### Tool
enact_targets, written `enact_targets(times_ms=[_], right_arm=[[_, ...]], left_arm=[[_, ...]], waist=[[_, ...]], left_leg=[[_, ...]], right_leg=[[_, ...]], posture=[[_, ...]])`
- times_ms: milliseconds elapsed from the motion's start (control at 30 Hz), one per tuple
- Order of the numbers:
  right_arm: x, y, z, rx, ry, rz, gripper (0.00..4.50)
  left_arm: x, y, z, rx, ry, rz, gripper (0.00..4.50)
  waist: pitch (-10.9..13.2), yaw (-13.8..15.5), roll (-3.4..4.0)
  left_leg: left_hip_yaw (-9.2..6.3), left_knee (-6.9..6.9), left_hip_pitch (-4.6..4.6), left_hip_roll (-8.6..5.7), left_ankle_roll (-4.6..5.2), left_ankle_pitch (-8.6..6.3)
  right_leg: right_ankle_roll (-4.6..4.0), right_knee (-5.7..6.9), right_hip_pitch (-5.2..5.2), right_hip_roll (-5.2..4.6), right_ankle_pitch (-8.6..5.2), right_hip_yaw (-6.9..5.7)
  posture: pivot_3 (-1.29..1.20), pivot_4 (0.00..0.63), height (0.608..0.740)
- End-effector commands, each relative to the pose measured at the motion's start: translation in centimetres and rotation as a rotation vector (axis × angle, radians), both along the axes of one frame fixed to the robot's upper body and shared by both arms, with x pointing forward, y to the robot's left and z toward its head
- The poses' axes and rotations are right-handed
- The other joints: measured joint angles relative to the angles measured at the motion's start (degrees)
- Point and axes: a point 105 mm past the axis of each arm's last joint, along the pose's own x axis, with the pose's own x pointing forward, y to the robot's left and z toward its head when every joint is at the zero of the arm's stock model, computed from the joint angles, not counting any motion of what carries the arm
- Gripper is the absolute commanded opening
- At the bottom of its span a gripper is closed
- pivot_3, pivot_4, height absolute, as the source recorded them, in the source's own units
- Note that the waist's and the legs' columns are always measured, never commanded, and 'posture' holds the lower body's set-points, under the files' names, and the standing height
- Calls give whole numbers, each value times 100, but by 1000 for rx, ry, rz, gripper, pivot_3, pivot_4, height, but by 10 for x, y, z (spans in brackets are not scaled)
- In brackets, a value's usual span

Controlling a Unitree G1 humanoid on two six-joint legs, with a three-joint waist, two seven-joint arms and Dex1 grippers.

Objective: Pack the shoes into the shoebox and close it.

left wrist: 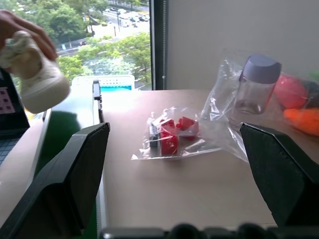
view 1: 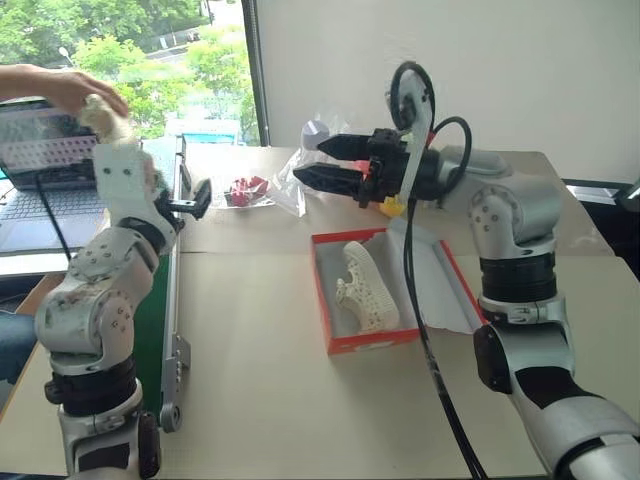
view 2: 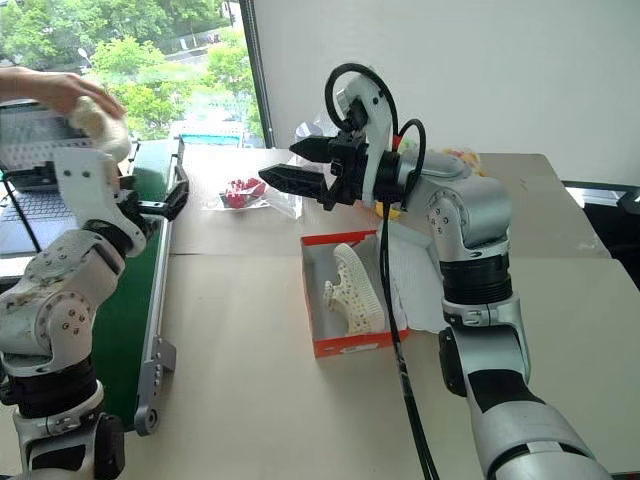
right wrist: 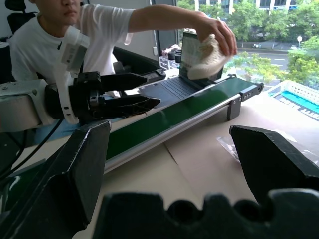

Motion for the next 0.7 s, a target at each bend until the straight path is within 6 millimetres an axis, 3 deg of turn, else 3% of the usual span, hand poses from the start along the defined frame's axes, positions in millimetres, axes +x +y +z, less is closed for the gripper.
enact_targets(times_ms=[33,200,333,500,700], right_arm=[[-8,1,9,79,13,85,4485],[-5,6,-3,57,20,95,4485],[3,11,-26,-51,-42,42,4485],[4,14,-38,-98,-64,36,4485],[-1,15,-45,-129,-71,40,4485]], left_arm=[[-19,25,8,0,-41,163,4478],[-37,50,-7,-27,14,284,4478],[-44,61,-25,-41,69,325,4478],[-43,65,-39,-88,97,336,4478],[-29,53,-56,-124,143,275,4478]], waist=[[0,-8,0],[0,-4,0],[-3,-4,-5],[-3,12,-5],[-4,11,-6]], left_leg=[[0,-1,2,0,-16,-9],[2,0,3,0,-29,-16],[2,0,6,0,-31,-17],[4,0,7,0,-34,-17],[4,-1,9,0,-34,-18]], right_leg=[[-1,0,0,0,0,0],[-2,2,0,0,1,0],[-3,1,2,0,2,-1],[-3,0,3,-2,2,-1],[-4,1,3,-2,2,-1]], posture=[[0,150,740],[0,150,740],[0,150,740],[0,150,740],[0,150,740]])
